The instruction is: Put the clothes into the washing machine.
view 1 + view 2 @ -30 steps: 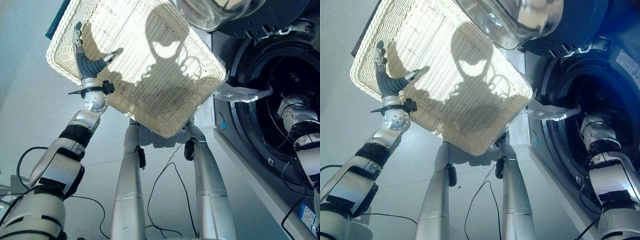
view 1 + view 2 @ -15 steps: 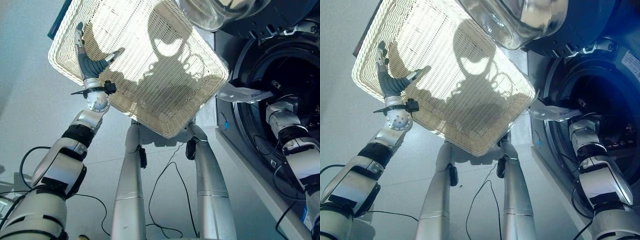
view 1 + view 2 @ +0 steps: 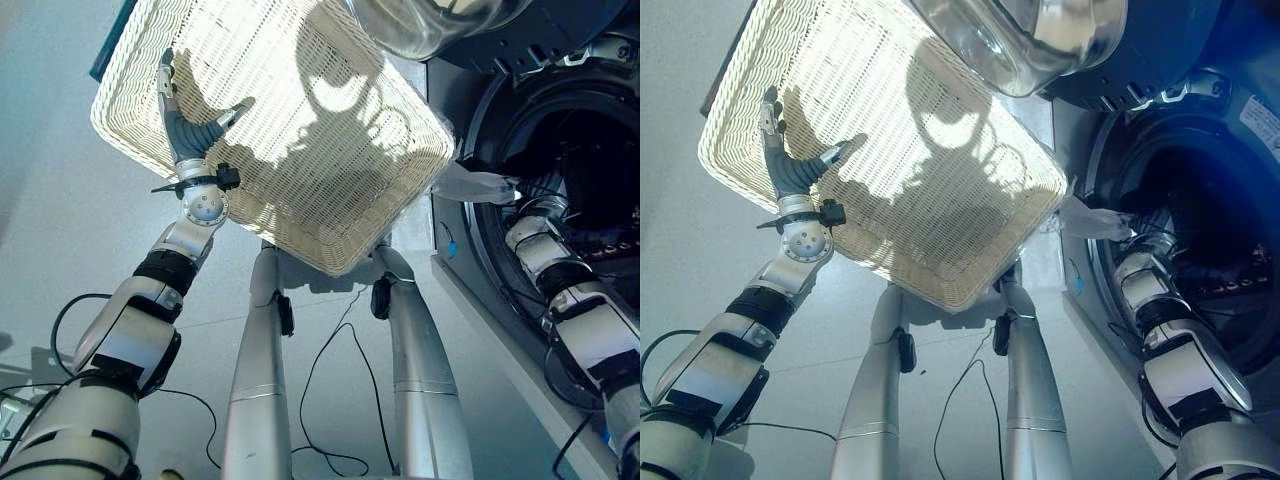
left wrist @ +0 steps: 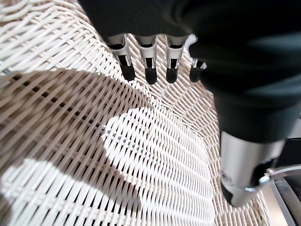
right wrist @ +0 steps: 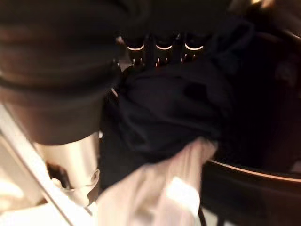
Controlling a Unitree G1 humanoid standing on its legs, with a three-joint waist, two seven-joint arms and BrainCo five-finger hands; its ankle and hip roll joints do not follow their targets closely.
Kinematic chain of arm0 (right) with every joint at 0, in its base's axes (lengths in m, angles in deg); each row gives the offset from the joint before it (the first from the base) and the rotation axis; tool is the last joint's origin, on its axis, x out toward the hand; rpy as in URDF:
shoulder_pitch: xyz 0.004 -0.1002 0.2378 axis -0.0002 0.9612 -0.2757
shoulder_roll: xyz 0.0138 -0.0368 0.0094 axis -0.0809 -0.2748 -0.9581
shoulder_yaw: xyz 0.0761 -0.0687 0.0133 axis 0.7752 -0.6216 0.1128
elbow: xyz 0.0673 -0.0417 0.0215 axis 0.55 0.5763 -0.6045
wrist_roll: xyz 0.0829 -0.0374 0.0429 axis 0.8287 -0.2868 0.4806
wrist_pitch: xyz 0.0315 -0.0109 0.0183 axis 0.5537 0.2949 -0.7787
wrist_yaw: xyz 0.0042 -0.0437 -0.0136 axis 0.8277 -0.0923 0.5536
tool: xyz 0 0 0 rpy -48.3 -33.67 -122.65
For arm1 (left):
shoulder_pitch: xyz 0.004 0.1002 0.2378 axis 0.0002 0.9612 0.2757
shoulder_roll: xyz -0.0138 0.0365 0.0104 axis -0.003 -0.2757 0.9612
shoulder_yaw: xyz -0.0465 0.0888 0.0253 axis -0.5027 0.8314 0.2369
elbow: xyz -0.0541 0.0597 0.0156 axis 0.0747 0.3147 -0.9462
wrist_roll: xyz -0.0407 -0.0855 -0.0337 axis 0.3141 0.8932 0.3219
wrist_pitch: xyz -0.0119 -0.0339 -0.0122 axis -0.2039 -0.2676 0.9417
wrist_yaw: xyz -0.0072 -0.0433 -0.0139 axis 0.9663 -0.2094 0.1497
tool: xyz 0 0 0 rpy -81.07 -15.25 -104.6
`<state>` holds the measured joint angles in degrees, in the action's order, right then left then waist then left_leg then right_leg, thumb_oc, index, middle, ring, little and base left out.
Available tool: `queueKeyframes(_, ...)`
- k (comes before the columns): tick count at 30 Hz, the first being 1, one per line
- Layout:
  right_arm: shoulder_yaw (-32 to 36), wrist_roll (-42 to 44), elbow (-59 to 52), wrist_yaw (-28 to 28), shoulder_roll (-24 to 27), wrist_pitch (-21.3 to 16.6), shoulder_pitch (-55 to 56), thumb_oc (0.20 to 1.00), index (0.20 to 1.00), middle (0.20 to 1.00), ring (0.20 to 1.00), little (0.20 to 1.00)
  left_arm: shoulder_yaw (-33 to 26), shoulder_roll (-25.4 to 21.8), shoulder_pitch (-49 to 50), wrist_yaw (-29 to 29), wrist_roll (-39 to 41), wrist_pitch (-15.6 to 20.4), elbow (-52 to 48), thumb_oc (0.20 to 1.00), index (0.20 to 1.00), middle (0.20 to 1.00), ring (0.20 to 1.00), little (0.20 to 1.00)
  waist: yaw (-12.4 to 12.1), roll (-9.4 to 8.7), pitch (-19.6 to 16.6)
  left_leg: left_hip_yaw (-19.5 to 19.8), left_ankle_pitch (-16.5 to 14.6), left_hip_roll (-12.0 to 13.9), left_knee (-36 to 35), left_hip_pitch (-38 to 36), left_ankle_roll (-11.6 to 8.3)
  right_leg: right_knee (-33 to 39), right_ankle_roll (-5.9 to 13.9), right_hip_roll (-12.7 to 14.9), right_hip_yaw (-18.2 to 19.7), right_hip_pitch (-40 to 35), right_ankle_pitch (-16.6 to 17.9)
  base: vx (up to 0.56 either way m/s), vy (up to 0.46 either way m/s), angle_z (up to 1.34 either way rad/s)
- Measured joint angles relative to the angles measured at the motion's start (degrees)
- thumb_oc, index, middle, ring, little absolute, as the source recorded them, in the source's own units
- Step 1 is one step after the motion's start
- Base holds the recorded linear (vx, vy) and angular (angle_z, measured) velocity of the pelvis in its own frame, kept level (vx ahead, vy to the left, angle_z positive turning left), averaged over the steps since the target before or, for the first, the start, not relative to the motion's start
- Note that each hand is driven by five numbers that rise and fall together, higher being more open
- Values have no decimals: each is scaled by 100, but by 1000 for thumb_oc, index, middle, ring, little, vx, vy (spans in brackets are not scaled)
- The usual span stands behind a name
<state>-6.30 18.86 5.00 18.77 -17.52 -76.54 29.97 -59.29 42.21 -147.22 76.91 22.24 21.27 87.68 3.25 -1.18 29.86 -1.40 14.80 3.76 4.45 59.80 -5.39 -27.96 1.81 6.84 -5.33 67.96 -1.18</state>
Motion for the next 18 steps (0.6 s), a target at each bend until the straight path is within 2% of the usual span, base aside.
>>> queueKeyframes(6,-81,-267,51,263,-6,136,94,1000,1000,1000,1000,1000,3,28,-17,39,-1,0,0,1000,1000,1000,1000,1000,-10,1,-1,-1,1,-6,32,-4,-2,-59,-3,11,-1,0,-7,0,0,0)
queueKeyframes(12,-73,-259,74,569,-29,565,93,1000,1000,1000,1000,1000,3,200,-14,90,-9,-4,-7,1000,1000,1000,1000,1000,-86,3,-2,2,1,-8,34,-8,-2,-82,1,17,-1,3,-11,0,0,0)
queueKeyframes(18,-29,-236,214,708,-73,816,28,1000,1000,1000,1000,1000,2,247,-15,133,-20,-13,-17,1000,1000,1000,1000,1000,-105,3,-2,4,17,-31,42,-8,15,-96,-14,37,0,2,-2,0,0,0)
